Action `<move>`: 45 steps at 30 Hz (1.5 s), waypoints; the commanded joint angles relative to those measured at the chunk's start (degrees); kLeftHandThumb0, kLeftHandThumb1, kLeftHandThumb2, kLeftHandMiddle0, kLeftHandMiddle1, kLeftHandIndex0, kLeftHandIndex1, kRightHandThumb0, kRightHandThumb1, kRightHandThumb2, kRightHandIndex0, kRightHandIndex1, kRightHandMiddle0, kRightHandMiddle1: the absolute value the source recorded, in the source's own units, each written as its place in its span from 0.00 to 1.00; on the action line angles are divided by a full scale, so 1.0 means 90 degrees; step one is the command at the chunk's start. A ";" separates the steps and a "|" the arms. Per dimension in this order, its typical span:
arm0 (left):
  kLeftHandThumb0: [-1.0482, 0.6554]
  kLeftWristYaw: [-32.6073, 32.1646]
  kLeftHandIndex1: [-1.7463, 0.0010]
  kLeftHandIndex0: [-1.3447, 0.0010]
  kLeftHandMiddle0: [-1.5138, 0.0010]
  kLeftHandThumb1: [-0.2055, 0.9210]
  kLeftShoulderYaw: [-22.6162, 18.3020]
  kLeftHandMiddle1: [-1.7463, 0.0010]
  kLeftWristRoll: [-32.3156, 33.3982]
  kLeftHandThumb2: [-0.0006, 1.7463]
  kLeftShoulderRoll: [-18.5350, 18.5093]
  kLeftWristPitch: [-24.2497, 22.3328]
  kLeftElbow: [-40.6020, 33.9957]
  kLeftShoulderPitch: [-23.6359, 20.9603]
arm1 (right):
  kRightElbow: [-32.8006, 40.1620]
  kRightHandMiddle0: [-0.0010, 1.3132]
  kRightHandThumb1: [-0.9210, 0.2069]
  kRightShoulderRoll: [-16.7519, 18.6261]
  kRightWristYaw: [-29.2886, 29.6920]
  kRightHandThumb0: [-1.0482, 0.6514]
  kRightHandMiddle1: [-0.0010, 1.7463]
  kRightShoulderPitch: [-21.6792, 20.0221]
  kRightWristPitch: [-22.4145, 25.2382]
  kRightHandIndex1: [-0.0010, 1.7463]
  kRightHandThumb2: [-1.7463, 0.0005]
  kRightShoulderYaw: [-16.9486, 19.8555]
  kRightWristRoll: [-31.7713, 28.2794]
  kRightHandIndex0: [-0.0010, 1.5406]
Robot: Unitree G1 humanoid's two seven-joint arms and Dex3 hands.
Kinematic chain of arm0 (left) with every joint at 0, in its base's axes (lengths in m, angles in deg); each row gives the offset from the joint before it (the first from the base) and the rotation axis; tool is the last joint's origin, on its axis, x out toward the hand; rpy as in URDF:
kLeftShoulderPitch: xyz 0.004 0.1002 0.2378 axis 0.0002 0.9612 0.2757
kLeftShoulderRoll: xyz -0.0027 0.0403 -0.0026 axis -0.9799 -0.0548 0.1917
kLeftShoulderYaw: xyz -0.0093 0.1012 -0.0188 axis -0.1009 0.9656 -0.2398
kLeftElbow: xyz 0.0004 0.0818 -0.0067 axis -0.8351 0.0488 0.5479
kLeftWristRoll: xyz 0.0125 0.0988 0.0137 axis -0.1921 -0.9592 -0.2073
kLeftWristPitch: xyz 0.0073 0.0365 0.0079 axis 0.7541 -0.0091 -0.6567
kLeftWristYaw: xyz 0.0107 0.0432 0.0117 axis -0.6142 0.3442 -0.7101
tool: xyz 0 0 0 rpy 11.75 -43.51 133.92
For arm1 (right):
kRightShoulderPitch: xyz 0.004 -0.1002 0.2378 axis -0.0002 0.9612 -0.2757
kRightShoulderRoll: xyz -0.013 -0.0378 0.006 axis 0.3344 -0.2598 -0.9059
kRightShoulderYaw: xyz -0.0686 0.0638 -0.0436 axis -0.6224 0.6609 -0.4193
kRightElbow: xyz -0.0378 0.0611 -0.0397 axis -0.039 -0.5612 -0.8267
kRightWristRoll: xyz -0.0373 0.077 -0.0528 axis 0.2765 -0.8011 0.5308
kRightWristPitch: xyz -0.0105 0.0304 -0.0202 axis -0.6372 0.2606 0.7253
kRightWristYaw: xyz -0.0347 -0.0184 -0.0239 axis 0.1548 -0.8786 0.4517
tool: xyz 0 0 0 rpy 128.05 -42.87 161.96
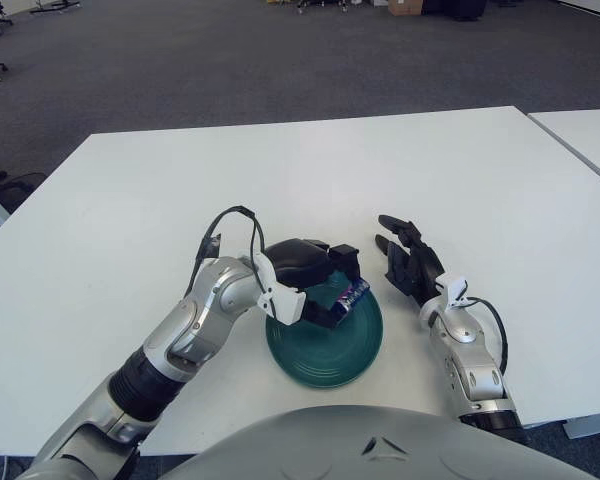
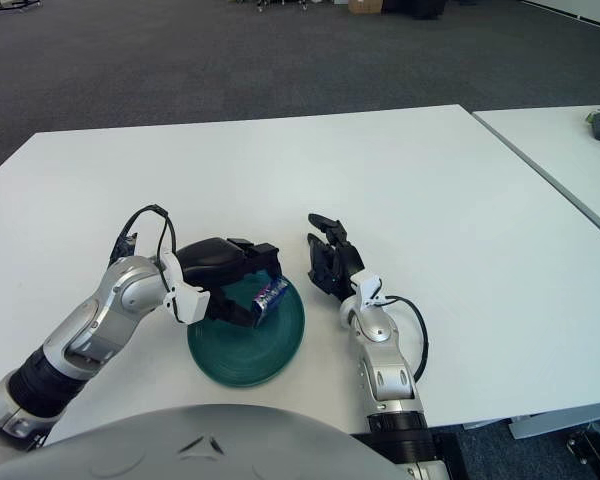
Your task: Put the gum into the plate.
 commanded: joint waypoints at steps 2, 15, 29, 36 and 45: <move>0.01 0.0481 0.41 1.00 0.83 1.00 -0.0034 0.75 0.0090 0.29 -0.0265 -0.0075 -0.0110 -0.0243 | -0.0280 0.00 0.00 -0.0003 0.0007 0.18 0.35 0.0022 0.0161 0.02 0.51 0.0069 -0.0024 0.20; 0.00 0.1253 0.67 1.00 0.88 1.00 -0.0074 0.92 0.0440 0.15 -0.0549 -0.0160 -0.0180 -0.0481 | -0.0326 0.00 0.00 -0.0024 -0.0051 0.17 0.33 -0.0018 0.0141 0.01 0.50 0.0078 -0.0011 0.22; 0.00 0.0840 1.00 1.00 1.00 1.00 -0.1531 1.00 0.1811 0.18 -0.0454 -0.1018 -0.0259 0.0105 | -0.0292 0.00 0.00 -0.0016 -0.0060 0.17 0.31 -0.0026 0.0219 0.01 0.51 0.0072 0.0001 0.22; 0.00 -0.0610 1.00 1.00 1.00 1.00 -0.2589 1.00 0.2350 0.21 0.0364 -0.1785 -0.0162 0.0679 | -0.0284 0.00 0.00 -0.0022 -0.0109 0.17 0.31 0.0006 0.0196 0.01 0.51 0.0104 -0.0061 0.22; 0.00 -0.3792 1.00 1.00 1.00 1.00 -0.3523 1.00 0.3590 0.42 0.3717 -0.2215 -0.0702 0.2330 | -0.0217 0.00 0.00 -0.0004 -0.0235 0.16 0.33 0.0092 0.0206 0.01 0.51 0.0090 -0.0170 0.23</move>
